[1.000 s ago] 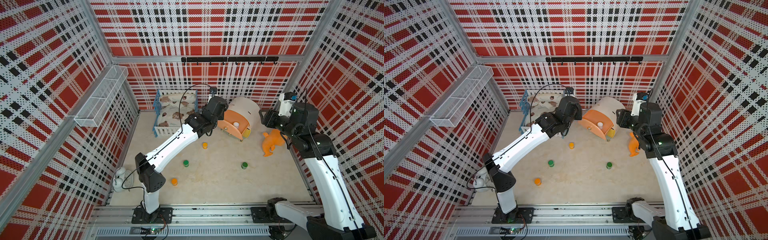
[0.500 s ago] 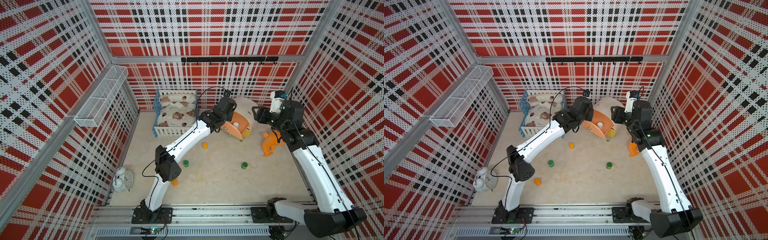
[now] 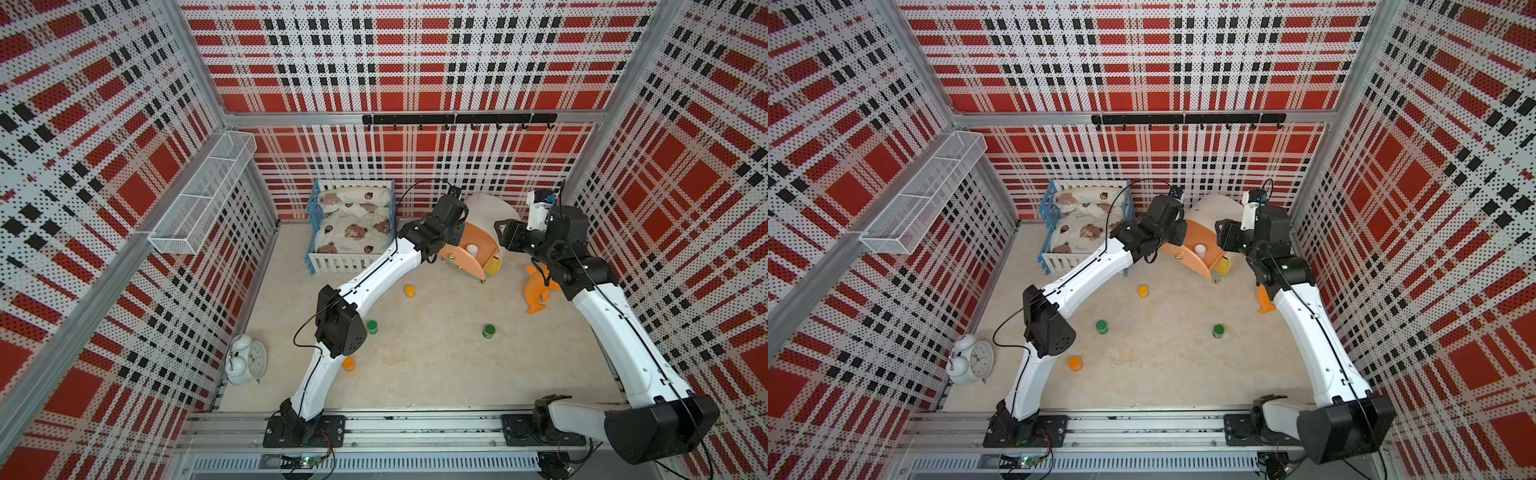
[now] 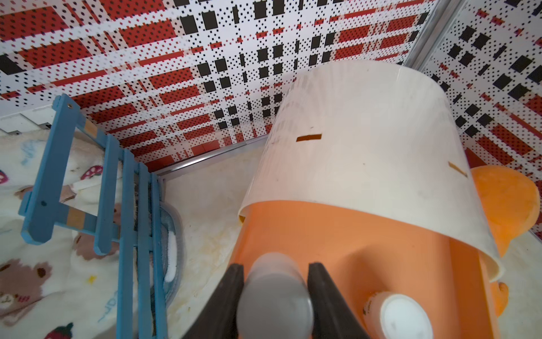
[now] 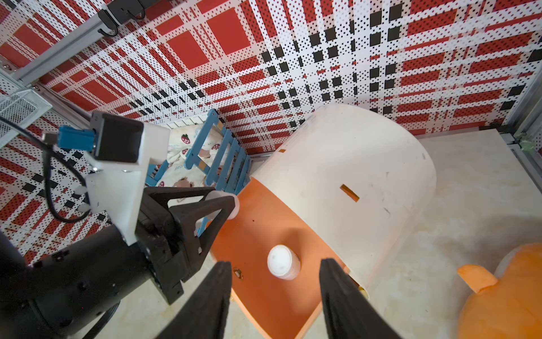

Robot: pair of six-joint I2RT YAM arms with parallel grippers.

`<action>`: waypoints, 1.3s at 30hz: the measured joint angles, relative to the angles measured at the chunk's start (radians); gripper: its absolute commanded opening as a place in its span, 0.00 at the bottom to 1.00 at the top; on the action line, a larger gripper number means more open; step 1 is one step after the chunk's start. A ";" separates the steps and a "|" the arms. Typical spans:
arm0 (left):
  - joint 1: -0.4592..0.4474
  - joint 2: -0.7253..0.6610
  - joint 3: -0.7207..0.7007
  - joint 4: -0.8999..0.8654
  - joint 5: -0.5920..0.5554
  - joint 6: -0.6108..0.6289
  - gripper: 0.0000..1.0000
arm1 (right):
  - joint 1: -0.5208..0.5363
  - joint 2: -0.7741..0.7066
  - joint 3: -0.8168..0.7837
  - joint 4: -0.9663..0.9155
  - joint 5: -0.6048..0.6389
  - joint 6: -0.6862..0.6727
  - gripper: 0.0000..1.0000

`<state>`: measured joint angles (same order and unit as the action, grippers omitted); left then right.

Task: Put the paint cans in the drawer according to color
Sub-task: Place the paint can in the drawer.

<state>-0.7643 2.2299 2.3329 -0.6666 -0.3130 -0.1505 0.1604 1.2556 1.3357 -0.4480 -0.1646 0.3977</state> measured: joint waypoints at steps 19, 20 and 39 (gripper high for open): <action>0.011 0.052 0.031 0.013 0.032 0.059 0.45 | 0.000 -0.031 -0.053 0.066 0.013 0.007 0.53; 0.012 0.052 0.032 0.013 0.036 0.062 0.48 | 0.000 -0.031 -0.053 0.065 0.016 0.006 0.53; 0.005 -0.033 0.019 0.002 0.036 0.109 0.66 | -0.005 0.010 -0.042 0.058 0.008 -0.020 0.59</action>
<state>-0.7589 2.1971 2.3516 -0.6647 -0.2771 -0.0418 0.1551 1.2652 1.2938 -0.3904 -0.1570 0.3779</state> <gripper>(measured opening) 0.663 0.558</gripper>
